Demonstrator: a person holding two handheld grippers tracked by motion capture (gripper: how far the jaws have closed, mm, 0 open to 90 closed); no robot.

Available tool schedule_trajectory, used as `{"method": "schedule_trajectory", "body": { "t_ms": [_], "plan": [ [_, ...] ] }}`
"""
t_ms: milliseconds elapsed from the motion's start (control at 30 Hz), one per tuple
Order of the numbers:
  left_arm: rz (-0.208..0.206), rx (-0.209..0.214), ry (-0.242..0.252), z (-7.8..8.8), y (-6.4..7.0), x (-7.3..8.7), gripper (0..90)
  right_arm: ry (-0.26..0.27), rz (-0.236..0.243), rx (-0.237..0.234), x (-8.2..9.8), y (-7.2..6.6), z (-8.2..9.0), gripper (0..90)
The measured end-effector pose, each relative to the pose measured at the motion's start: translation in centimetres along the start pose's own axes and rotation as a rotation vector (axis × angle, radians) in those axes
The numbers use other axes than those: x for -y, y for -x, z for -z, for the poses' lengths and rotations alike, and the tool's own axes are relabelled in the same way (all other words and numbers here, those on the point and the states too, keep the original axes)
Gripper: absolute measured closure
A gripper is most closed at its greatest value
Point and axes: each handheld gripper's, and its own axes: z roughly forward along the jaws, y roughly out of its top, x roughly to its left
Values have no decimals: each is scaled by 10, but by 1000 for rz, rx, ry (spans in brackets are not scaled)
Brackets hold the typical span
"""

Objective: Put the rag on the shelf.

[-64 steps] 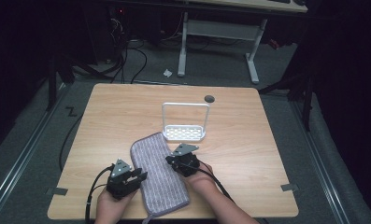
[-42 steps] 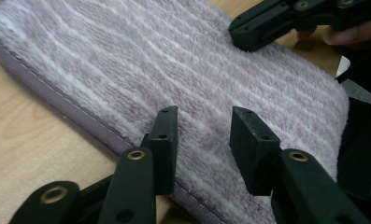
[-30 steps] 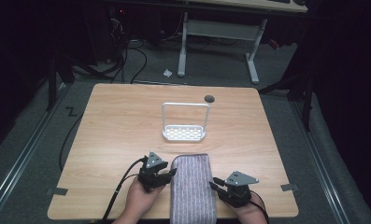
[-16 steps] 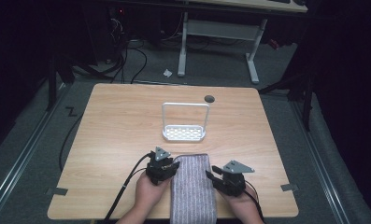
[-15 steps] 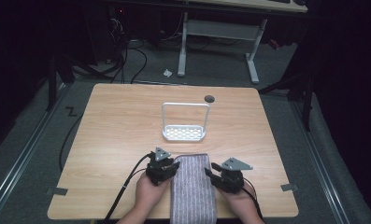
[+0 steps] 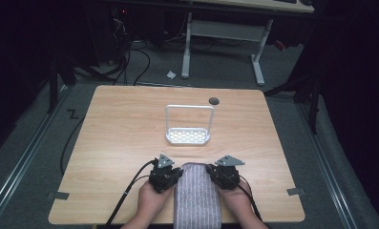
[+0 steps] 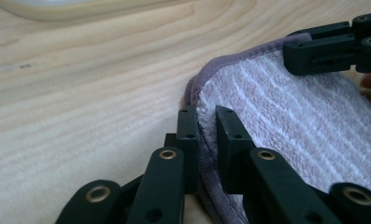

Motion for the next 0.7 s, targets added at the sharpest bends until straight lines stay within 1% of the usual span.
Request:
{"method": "schedule_trajectory", "body": {
  "t_ms": [33,67,100,133,167,200,233,300,333,367,400,433,467,533,600,633,667,700],
  "plan": [
    [-1,0,8,3,2,3,815,21,-6,-2,3,-3,4,831],
    [-4,3,25,6,3,5,816,50,-4,-2,7,-8,8,833],
    [-20,-10,54,11,7,8,816,65,-3,0,8,-10,10,835],
    [-27,-21,80,15,10,9,816,91,8,7,9,-13,14,834],
    [-44,-26,109,19,12,10,814,112,19,11,9,-16,17,834],
    [-60,-40,143,23,15,11,814,130,20,14,9,-19,20,834],
    [-72,-48,166,27,19,11,814,156,23,19,9,-21,24,834],
    [-78,-53,220,33,25,10,814,198,30,27,9,-26,33,835],
    [-86,-59,240,36,27,9,814,217,42,28,9,-28,36,835],
    [-107,-76,254,40,30,8,814,227,51,16,8,-29,39,835],
    [-132,-83,272,42,33,7,814,232,58,12,6,-30,42,836],
    [-146,-89,285,44,36,6,814,249,64,11,5,-31,45,837],
    [-152,-86,291,46,38,5,814,266,75,10,4,-32,48,837],
    [-151,-80,313,51,40,2,814,287,88,11,2,-33,53,837],
    [-163,-83,336,58,42,-1,815,313,110,18,-1,-34,58,836],
    [-162,-82,348,60,42,-2,815,321,117,19,-4,-33,60,835],
    [-159,-80,365,63,42,-4,815,324,119,18,-6,-32,61,836],
    [-158,-79,371,65,43,-5,816,335,110,15,-8,-31,63,836]
  ]
}}
